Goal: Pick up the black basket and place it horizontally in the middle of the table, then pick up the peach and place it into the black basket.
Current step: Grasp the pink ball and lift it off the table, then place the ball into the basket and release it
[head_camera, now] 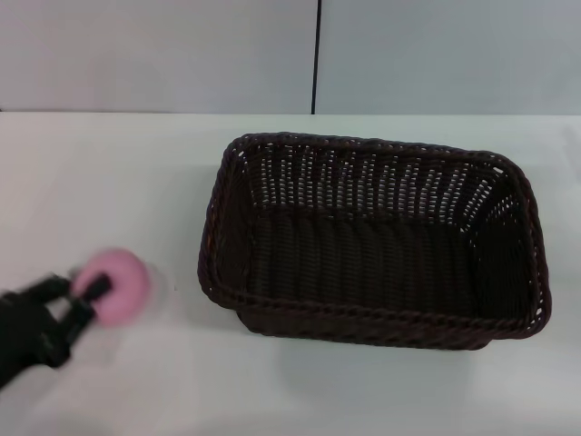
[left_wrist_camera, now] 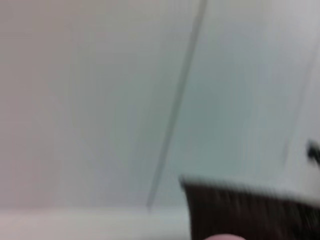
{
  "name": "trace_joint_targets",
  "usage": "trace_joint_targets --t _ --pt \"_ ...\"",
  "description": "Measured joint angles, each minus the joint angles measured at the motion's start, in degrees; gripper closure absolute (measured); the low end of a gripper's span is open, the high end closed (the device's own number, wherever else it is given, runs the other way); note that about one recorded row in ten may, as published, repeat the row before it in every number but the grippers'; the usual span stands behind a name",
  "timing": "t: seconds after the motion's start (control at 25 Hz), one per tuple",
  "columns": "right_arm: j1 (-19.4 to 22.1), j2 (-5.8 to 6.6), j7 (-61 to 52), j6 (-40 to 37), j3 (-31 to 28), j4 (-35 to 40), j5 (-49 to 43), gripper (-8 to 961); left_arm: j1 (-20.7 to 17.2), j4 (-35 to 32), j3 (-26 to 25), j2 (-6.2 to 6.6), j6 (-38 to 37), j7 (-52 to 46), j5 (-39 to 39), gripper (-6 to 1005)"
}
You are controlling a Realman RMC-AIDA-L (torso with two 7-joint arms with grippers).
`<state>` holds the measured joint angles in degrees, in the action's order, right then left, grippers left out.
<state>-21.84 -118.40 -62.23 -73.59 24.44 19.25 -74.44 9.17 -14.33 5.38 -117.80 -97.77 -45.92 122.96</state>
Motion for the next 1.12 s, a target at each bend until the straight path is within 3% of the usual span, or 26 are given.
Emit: trace_joint_targets --t 0.04,0.24,0.48,0.52,0.72,1.0,1.12 --pt "0.1 -0.05 0.0 0.1 0.0 0.0 0.0 518 -0.1 0.0 -6.0 0.01 -4.3 -0.5 0.0 741" --pt "-0.1 -0.04 0.0 1.0 0.1 -0.9 0.0 518 2.7 3.2 -16.3 0.01 -11.5 -5.8 0.0 782" --pt "-0.4 -0.06 0.0 1.4 0.2 -1.5 -0.1 519 8.3 7.8 -16.2 -0.27 -11.3 -7.2 0.5 832" --pt "-0.4 -0.12 0.0 1.4 0.1 -1.5 -0.1 519 10.7 9.9 -14.7 -0.39 -9.6 -7.1 0.7 839" --pt "-0.1 -0.38 0.0 0.9 -0.4 -1.6 0.3 519 15.5 13.4 -10.9 -0.64 -2.9 -6.7 0.8 867" --pt "0.1 -0.39 0.0 0.9 -0.5 -2.3 0.4 519 16.6 15.7 -9.9 -0.68 -0.3 -6.7 0.8 851" --pt "-0.1 -0.36 0.0 1.0 -0.5 -2.4 0.4 519 16.7 15.7 -9.7 -0.68 -0.3 -6.7 0.8 749"
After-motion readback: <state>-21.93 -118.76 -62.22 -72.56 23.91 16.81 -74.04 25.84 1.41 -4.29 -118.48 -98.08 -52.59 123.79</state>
